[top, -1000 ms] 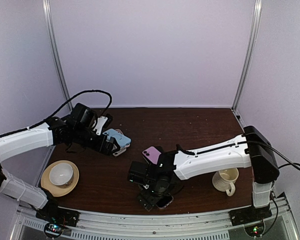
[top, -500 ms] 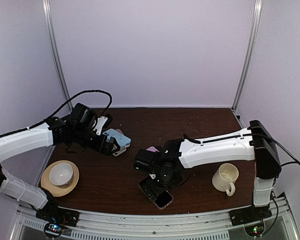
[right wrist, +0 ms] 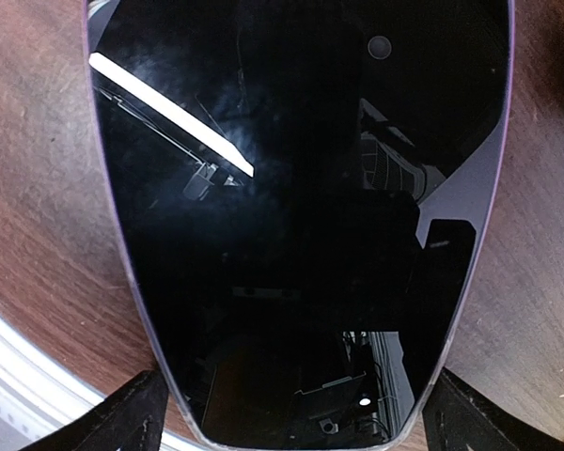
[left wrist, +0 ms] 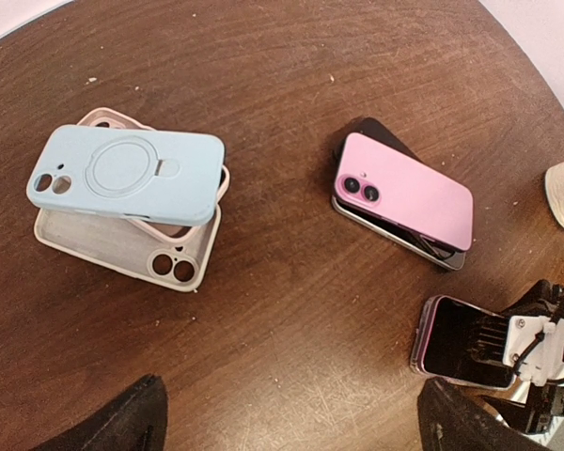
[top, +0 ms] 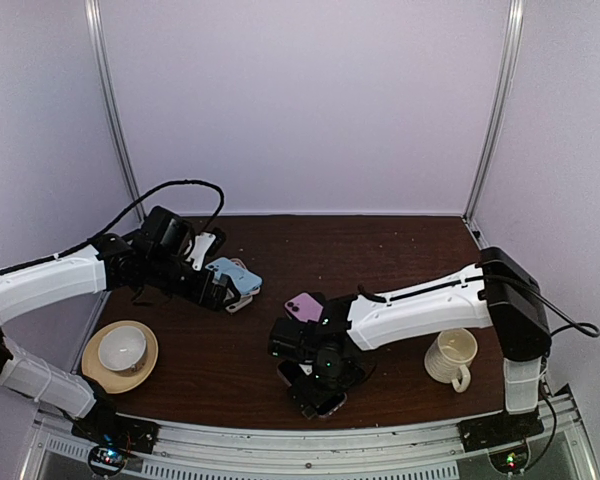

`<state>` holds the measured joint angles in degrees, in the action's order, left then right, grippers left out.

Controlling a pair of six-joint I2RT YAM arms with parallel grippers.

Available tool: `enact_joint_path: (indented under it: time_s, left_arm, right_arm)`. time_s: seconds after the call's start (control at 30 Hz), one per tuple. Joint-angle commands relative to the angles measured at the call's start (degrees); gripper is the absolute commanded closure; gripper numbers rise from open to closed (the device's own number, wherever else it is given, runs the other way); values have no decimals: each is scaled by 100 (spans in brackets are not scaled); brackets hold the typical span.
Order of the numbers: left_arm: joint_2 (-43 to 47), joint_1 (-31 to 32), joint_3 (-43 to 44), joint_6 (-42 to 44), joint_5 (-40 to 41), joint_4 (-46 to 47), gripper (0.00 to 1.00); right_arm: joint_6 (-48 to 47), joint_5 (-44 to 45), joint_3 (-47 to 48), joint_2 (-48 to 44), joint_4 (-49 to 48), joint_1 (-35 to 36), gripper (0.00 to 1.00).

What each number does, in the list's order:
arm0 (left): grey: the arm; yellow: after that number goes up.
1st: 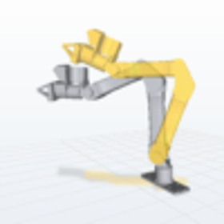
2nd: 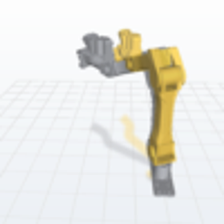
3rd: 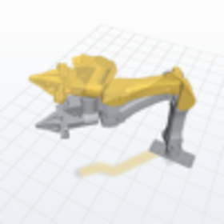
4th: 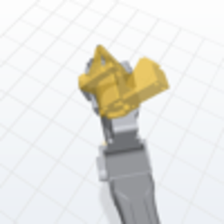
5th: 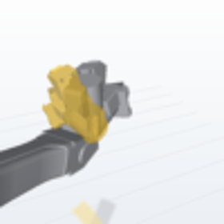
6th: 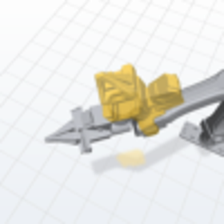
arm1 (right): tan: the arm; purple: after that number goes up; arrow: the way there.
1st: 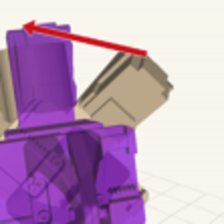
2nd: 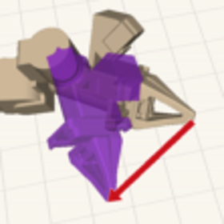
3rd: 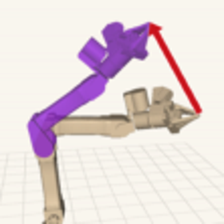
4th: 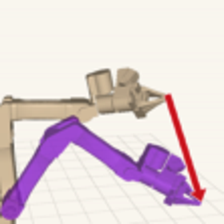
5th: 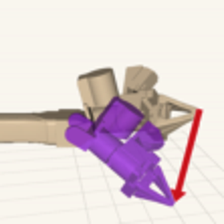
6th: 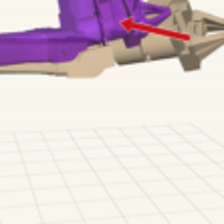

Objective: Put the phone into the phone case
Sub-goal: Pick up the phone with the phone case at the center of the board.

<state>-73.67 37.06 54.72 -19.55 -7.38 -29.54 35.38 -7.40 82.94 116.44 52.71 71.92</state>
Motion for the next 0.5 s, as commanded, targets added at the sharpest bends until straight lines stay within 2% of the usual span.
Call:
enact_joint_path:
  time_s: [0.0,0.2,0.47]
  left_arm:
    - [-15,-14,-18,74,-72,248,3]
    - [-29,-14,-14,74,-68,238,3]
    - [-60,-14,-14,74,-80,239,3]
  right_arm:
    - [62,257,-74,181,161,8,1]
    - [148,495,-108,213,213,28,1]
    - [191,529,-50,358,228,76,10]
